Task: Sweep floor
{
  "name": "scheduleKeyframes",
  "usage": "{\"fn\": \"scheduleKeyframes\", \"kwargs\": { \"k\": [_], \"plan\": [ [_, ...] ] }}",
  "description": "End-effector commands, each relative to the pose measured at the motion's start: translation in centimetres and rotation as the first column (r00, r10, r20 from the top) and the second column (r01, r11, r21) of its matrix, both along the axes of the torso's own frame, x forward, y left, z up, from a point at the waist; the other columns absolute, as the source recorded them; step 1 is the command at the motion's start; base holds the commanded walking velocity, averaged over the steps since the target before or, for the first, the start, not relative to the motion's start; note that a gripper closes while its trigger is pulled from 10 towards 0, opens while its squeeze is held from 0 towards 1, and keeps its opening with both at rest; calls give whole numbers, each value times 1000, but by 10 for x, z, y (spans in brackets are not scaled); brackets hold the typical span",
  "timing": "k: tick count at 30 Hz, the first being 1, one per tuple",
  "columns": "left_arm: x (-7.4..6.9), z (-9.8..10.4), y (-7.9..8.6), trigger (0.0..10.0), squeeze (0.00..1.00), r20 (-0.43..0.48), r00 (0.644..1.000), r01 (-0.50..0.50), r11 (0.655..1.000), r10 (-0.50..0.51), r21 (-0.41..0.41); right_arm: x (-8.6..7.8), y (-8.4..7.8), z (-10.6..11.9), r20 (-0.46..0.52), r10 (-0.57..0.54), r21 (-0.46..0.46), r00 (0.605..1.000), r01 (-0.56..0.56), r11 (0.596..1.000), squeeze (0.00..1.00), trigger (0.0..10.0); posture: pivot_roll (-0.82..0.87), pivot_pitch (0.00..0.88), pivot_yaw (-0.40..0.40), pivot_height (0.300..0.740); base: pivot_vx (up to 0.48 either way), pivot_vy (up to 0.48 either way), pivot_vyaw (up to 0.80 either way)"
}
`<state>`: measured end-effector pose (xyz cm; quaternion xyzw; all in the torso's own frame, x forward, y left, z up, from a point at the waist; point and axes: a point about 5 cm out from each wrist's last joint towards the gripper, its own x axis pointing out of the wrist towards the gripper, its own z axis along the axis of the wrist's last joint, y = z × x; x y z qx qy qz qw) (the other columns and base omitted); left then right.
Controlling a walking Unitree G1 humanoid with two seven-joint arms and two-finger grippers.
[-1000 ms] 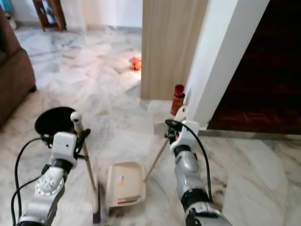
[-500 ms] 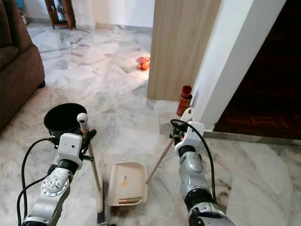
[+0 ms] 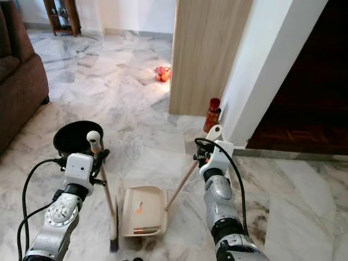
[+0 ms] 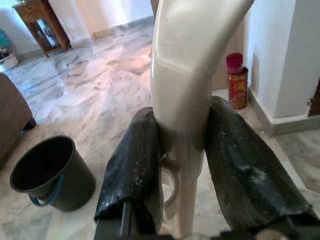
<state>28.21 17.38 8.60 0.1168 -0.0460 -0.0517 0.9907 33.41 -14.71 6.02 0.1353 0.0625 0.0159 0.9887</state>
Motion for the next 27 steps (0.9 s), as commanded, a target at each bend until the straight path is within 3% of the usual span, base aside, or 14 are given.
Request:
{"fn": "scheduleKeyframes", "kwargs": {
  "k": [1, 24, 27],
  "plan": [
    [4, 11, 0, 10000, 0, 45, 999, 7, 1000, -7, 15, 4, 1, 8, 35, -5, 19, 999, 5, 1000, 0, 10000, 102, 0, -54, 740, 0, 311, 0],
    [3, 11, 0, 10000, 0, 42, 999, -10, 1000, 9, 8, 6, 1, 9, 19, 2, 19, 1000, -2, 1000, 0, 10000, 102, 0, -70, 740, 0, 309, 0],
    [3, 11, 0, 10000, 0, 42, 999, -11, 1000, 11, 7, 6, 1, 9, 15, 6, 19, 1000, -6, 1000, 0, 10000, 102, 0, -71, 740, 0, 310, -800]
  ]
}}
